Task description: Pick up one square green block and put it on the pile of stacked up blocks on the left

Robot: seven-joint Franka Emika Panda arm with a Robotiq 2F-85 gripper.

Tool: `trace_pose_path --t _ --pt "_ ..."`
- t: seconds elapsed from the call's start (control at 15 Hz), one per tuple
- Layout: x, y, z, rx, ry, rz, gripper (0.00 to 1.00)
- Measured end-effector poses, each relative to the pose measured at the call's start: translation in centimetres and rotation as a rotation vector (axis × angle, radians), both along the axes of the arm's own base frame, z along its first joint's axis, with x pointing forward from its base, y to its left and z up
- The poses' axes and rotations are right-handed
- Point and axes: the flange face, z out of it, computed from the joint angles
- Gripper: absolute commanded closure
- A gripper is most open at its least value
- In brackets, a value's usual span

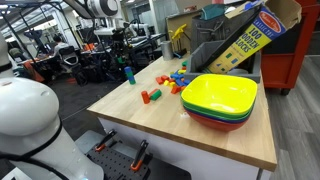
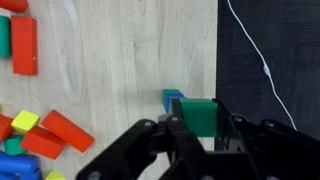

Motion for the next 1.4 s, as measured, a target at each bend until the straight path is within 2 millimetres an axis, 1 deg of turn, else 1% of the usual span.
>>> trace_pose_path --t 0.4,0.87,1.4 --pt "1.1 1.2 -0.8 -0.016 -0.008 0.074 0.92" --pt "2.1 1.5 -1.9 -0.023 -0.008 0.147 0.92" --pt "3.0 2.0 -2.9 -0.054 0.009 0.178 0.92"
